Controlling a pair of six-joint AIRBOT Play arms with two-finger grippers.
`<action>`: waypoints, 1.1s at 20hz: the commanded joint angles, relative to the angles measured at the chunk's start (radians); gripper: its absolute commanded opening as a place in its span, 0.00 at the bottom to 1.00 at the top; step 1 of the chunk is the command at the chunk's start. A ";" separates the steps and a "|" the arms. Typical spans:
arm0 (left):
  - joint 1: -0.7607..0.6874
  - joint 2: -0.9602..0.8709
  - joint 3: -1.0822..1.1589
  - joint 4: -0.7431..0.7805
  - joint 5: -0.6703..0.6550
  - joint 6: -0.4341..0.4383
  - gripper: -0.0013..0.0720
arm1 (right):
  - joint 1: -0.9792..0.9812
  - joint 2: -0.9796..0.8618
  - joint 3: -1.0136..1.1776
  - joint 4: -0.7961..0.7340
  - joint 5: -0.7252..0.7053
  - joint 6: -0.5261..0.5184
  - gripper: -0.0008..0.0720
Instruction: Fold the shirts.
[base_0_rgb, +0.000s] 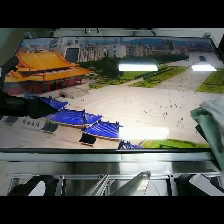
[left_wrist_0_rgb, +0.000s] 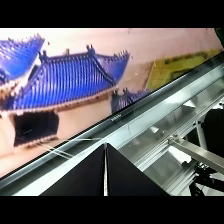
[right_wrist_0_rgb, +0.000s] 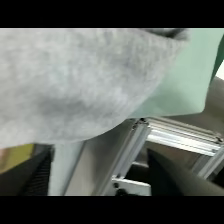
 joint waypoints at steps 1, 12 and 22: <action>0.000 0.000 0.000 0.000 0.023 0.000 0.05 | 0.029 -0.002 0.150 0.329 0.034 0.003 0.16; -0.060 0.090 0.047 -0.111 0.058 0.030 0.05 | 0.806 0.219 0.109 0.830 -0.295 -0.421 0.03; -0.457 0.510 -0.565 -0.101 0.438 -0.066 0.05 | 1.427 0.583 -0.556 0.502 -0.851 -0.258 0.03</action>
